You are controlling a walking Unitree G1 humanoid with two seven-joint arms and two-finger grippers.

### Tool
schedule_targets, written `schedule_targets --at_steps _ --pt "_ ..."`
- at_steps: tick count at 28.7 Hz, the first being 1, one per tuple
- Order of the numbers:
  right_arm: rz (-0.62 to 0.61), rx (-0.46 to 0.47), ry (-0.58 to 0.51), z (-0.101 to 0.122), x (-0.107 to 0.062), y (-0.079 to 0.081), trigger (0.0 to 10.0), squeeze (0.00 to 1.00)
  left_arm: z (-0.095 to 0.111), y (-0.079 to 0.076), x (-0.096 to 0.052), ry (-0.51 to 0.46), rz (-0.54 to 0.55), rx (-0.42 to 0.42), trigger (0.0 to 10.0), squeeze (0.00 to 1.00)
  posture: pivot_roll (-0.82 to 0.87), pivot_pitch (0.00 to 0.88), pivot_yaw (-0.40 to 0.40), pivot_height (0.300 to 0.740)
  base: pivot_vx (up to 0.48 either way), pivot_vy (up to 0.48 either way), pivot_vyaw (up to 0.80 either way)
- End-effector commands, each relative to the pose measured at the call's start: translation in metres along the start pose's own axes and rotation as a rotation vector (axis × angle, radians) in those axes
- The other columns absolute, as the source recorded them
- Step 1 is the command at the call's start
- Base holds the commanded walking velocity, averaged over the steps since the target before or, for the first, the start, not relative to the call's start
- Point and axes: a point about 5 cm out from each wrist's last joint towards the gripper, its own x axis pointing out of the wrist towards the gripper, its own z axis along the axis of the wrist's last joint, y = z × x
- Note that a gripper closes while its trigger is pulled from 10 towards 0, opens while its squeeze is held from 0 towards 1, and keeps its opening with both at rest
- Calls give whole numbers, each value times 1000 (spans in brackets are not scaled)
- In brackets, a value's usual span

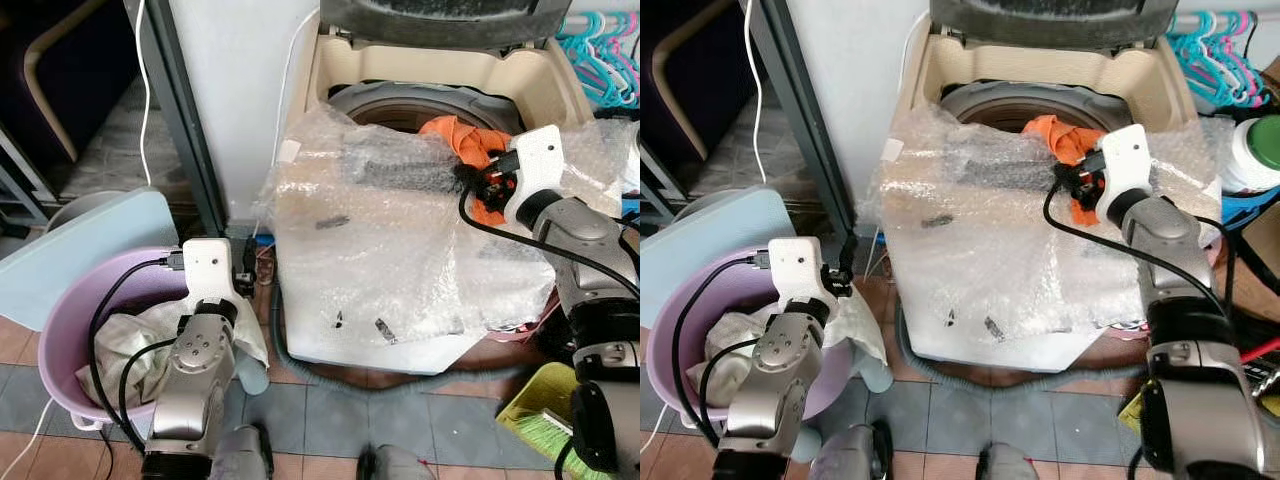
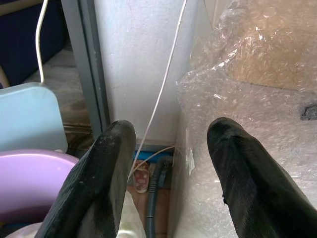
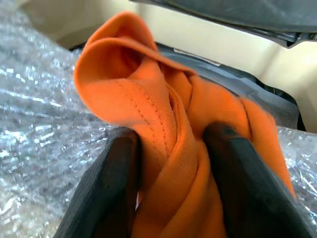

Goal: Clothes washing

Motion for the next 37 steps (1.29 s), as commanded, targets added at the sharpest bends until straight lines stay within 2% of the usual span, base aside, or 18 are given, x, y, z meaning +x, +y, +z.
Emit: schedule_targets --at_steps 1,2,3,4,5,7,8,12,18,20,21,22,23,26,28,29,33,37 --pt "-130 40 -257 62 -2 -25 0 0 1 -4 0 -5 -3 -12 10000 0 -1 85 -22 740 0 0 0" --pt "-95 52 -291 69 -2 -23 1216 0 1 -4 1 -6 0 -12 10000 0 -3 84 -24 740 0 0 0" --pt "-95 52 -291 69 -2 -23 1216 0 1 -4 1 -6 0 -12 10000 0 -3 84 -24 740 0 0 0" --pt "-20 43 -303 72 -3 -17 7490 0 0 -3 1 -6 3 -13 10000 0 -4 83 -26 740 0 0 0" --pt "38 27 -307 71 -5 -13 10000 0 0 -3 0 -4 4 -14 10000 0 -6 82 -27 740 0 0 0" --pt "64 21 -310 71 -6 -11 10000 0 -1 -3 0 -4 5 -15 10000 0 -6 82 -27 740 0 0 0" --pt "168 40 -295 66 -10 -5 10000 1000 -2 -4 0 -1 4 -16 10000 0 -8 82 -27 740 0 0 0" --pt "378 31 -271 61 -25 6 10000 1000 -2 -5 1 1 -2 -20 10000 0 -17 76 -24 740 0 0 0" --pt "527 -5 -198 54 -40 5 10000 1000 -2 -8 4 0 -17 -18 10000 0 -24 70 -19 740 0 0 0" --pt "634 24 -159 55 -50 5 10000 1000 -2 -8 4 0 -18 -18 10000 0 -25 69 -18 740 0 0 0" --pt "658 -17 -135 53 -53 6 10000 886 -2 -8 5 0 -18 -17 10000 0 -23 68 -18 740 0 0 0" --pt "671 -50 -118 51 -55 6 10000 886 -2 -8 5 0 -18 -17 10000 0 -23 68 -18 740 0 0 0" --pt "657 -97 -93 49 -56 4 10000 345 -2 -8 5 0 -18 -16 10000 0 -22 67 -19 740 0 0 0" --pt "547 -108 -70 44 -46 -4 10000 376 -3 -7 4 0 -17 -14 10000 0 -22 67 -20 740 0 0 0" --pt "511 -201 -31 35 -42 -1 10000 412 -3 -8 4 0 -17 -14 10000 0 -19 69 -20 740 0 0 0" --pt "511 -201 -31 35 -42 -1 10000 412 -3 -8 4 0 -17 -14 10000 0 -19 69 -20 740 0 0 0" --pt "492 -207 40 19 -35 6 10000 388 -3 -8 3 1 -17 -13 10000 0 -13 75 -18 740 0 0 0" --pt "290 -243 101 8 -20 -7 10000 302 -3 -6 3 4 -14 -8 10000 0 -11 80 -21 740 0 0 0"
